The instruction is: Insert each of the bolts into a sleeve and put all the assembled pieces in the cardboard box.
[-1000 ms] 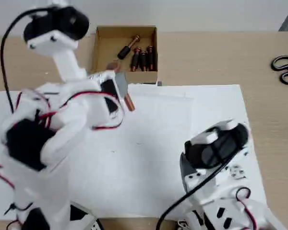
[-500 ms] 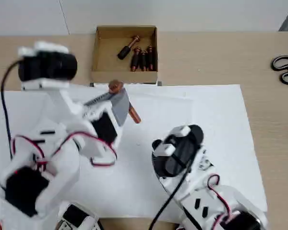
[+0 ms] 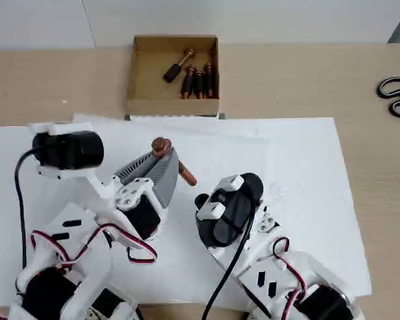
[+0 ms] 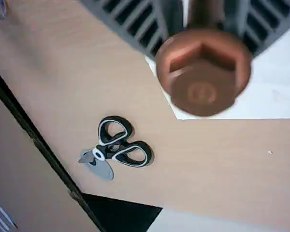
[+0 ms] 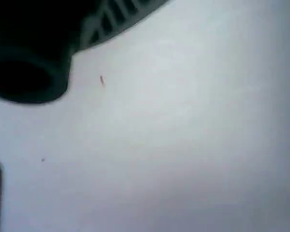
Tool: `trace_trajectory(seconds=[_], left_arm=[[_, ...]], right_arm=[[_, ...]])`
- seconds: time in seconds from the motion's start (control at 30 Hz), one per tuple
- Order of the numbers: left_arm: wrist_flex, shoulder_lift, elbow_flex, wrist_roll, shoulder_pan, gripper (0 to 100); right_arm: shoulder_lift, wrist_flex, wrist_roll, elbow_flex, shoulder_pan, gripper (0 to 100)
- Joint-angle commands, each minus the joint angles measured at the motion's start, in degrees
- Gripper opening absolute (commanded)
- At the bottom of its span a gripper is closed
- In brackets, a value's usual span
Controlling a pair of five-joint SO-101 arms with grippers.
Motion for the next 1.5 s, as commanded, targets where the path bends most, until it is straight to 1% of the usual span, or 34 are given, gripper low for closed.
trace_trajectory(seconds=[0.0, 0.1, 0.33, 0.53, 0.7, 1.03, 1.2, 1.47], left_arm=[[-2.29, -1.93, 1.1, -0.35, 0.44, 1], [-2.29, -2.73, 1.01, -0.35, 0.7, 1], [0.09, -4.13, -2.68, -0.35, 6.15, 1], [0.62, -4.13, -2.68, -0.35, 6.33, 1], [0.62, -4.13, -2.59, -2.81, 6.24, 1], [0.7, -4.13, -2.51, -3.25, 6.24, 1], [0.7, -4.4, -0.57, -3.25, 6.24, 1], [0.7, -4.22, -0.31, -3.25, 6.42, 1]], right_arm=[[-0.31, -1.63, 2.99, -0.26, -0.57, 0.3], [-0.31, -1.71, 4.4, -0.26, -0.57, 0.3], [-0.31, -1.8, 4.22, -0.18, -0.31, 0.3], [-0.31, -1.89, 4.4, -0.09, -0.31, 0.3], [-0.31, -3.21, 4.57, -0.09, -0.31, 0.3], [-0.31, -3.38, 4.57, -0.09, -0.22, 0.3], [-0.31, -3.38, 4.57, -0.09, -0.22, 0.3], [-0.31, -3.38, 4.66, -0.18, 2.33, 0.3]])
